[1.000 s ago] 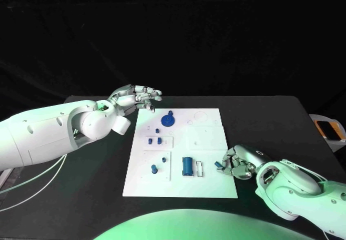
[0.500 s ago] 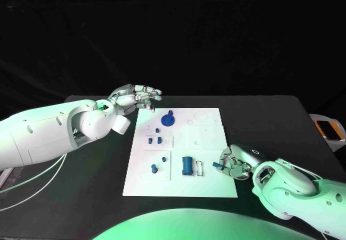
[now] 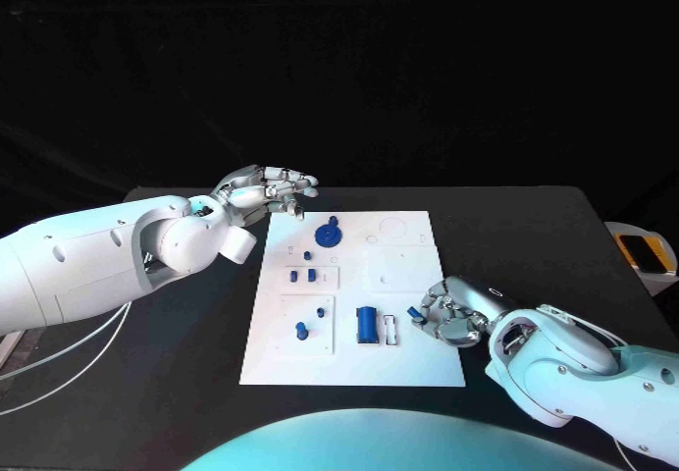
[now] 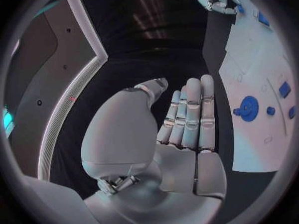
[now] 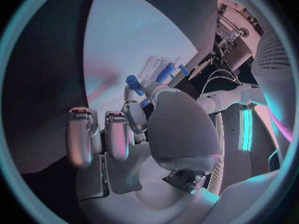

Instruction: Assemble the parts on the task board

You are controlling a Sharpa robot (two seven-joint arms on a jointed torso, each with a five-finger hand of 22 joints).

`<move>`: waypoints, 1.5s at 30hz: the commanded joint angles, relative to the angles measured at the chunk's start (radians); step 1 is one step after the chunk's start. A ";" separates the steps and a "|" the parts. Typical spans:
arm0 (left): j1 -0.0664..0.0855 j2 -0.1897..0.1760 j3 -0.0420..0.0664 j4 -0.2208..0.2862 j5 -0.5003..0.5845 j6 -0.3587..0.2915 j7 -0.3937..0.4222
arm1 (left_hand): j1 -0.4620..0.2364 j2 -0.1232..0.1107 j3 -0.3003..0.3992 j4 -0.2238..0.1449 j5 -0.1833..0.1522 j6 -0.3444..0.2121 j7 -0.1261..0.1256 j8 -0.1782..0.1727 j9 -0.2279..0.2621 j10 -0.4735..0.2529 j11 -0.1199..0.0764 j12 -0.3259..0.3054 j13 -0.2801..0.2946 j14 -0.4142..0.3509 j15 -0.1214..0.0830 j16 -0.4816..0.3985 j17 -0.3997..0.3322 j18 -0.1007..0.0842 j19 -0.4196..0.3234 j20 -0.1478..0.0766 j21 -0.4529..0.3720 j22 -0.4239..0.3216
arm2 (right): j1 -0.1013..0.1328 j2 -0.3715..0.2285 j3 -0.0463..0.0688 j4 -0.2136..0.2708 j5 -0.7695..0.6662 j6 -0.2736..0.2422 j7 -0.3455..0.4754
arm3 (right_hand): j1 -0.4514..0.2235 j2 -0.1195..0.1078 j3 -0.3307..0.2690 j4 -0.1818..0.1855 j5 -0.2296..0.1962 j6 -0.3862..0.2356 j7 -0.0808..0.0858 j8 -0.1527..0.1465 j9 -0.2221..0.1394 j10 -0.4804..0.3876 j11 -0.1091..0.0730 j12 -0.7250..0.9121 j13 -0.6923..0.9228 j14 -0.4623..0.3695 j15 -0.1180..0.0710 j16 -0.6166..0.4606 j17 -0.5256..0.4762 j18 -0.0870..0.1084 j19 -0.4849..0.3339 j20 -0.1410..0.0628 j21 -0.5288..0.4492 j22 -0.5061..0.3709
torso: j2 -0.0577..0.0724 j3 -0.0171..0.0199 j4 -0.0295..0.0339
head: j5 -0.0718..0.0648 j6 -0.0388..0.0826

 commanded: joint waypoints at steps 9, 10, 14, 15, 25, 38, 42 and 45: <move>0.000 0.005 0.001 -0.002 0.002 0.016 0.004 | 0.005 0.007 -0.002 0.006 0.002 -0.008 0.012 0.005 0.001 -0.010 0.000 0.005 0.002 -0.007 -0.001 0.004 0.000 0.006 0.005 -0.001 -0.005 -0.001 | 0.021 0.051 0.000 -0.009 0.257 0.015 0.016 | -0.053 0.002 0.189 -0.175 -0.003 -0.002 -0.004 0.011 0.015 0.006 -0.003 0.005 0.003 0.079 -0.002 -0.001 0.123 -0.009 0.052 -0.002 -0.009 0.225 | 0.001 0.0000 0.0017 | -0.003 -0.004; 0.000 0.005 0.001 -0.002 0.002 0.016 0.004 | 0.005 0.007 -0.002 0.006 0.002 -0.008 0.012 0.005 0.001 -0.010 0.000 0.005 0.002 -0.007 -0.001 0.004 0.000 0.006 0.005 -0.001 -0.005 -0.001 | 0.021 0.054 0.000 -0.010 0.261 0.018 0.015 | -0.061 0.002 0.186 -0.172 -0.002 -0.001 -0.004 0.012 0.016 0.007 -0.003 0.006 0.003 0.079 -0.002 -0.001 0.124 -0.009 0.053 -0.002 -0.007 0.226 | 0.001 0.0000 0.0017 | -0.003 -0.004; 0.000 0.005 0.001 -0.002 0.002 0.018 0.003 | 0.005 0.007 -0.002 0.006 0.002 -0.008 0.012 0.005 0.001 -0.010 0.000 0.005 0.002 -0.007 -0.001 0.004 0.000 0.006 0.005 -0.001 -0.005 -0.001 | 0.020 0.074 -0.001 -0.022 0.279 0.040 0.012 | -0.087 0.000 0.174 -0.162 0.016 0.001 -0.005 0.012 0.016 0.007 -0.004 0.008 0.006 0.080 -0.003 0.000 0.125 -0.010 0.053 -0.003 -0.006 0.226 | 0.001 -0.0001 0.0019 | -0.004 -0.004; 0.000 0.006 0.001 -0.002 0.002 0.019 0.003 | 0.005 0.007 -0.002 0.006 0.002 -0.008 0.012 0.005 0.001 -0.010 0.000 0.005 0.002 -0.007 -0.001 0.004 0.000 0.006 0.005 -0.001 -0.005 -0.001 | 0.020 0.078 -0.001 -0.025 0.282 0.045 0.010 | -0.097 -0.001 0.169 -0.157 0.017 0.003 -0.005 0.012 0.016 0.007 -0.003 0.009 0.006 0.080 -0.003 -0.001 0.124 -0.010 0.053 -0.003 -0.006 0.226 | 0.001 0.0000 0.0020 | -0.004 -0.005; 0.000 0.004 0.001 -0.001 0.002 0.020 0.003 | 0.004 0.007 -0.003 0.008 0.002 -0.008 0.012 0.006 0.001 -0.010 0.000 0.006 0.002 -0.007 -0.001 0.004 0.000 0.005 0.006 -0.001 -0.006 -0.002 | 0.005 0.108 -0.003 -0.058 0.290 0.099 -0.009 | -0.161 -0.002 0.134 -0.118 0.017 0.016 -0.007 0.009 0.011 0.013 -0.004 0.023 0.017 0.080 -0.003 -0.001 0.125 -0.010 0.053 -0.003 -0.006 0.226 | 0.001 0.0008 0.0001 | -0.002 -0.008; 0.000 0.002 0.000 -0.003 0.002 0.020 0.001 | 0.003 0.008 -0.003 0.009 0.002 -0.009 0.012 0.006 0.001 -0.011 0.000 0.006 0.002 -0.007 -0.001 0.004 0.000 0.005 0.006 0.000 -0.007 -0.002 | -0.003 0.122 -0.003 -0.064 0.267 0.097 -0.019 | -0.179 -0.002 0.120 -0.107 0.014 0.024 -0.008 0.009 0.010 0.017 -0.006 0.032 0.023 0.080 -0.005 -0.001 0.125 -0.009 0.053 -0.004 -0.007 0.226 | 0.002 0.0008 -0.0002 | -0.002 -0.009; 0.000 0.002 0.000 -0.003 0.002 0.020 0.001 | 0.003 0.008 -0.003 0.009 0.002 -0.009 0.012 0.006 0.001 -0.011 0.000 0.006 0.002 -0.007 -0.001 0.004 0.000 0.005 0.006 0.000 -0.007 -0.002 | -0.003 0.123 -0.003 -0.066 0.261 0.095 -0.020 | -0.191 0.000 0.112 -0.097 0.007 0.027 -0.009 0.008 0.008 0.018 -0.006 0.033 0.025 0.080 -0.005 -0.001 0.125 -0.009 0.053 -0.005 -0.007 0.226 | 0.001 0.0005 0.0010 | -0.002 -0.009; 0.000 0.002 0.000 -0.004 0.002 0.020 0.001 | 0.003 0.008 -0.003 0.009 0.002 -0.009 0.012 0.006 0.001 -0.011 0.000 0.006 0.002 -0.007 -0.001 0.004 0.000 0.005 0.006 0.000 -0.007 -0.002 | -0.003 0.125 -0.003 -0.065 0.258 0.094 -0.018 | -0.204 0.002 0.103 -0.085 -0.001 0.029 -0.008 0.006 0.007 0.019 -0.006 0.035 0.026 0.080 -0.005 -0.001 0.125 -0.009 0.053 -0.005 -0.007 0.226 | 0.001 0.0006 0.0017 | -0.003 -0.009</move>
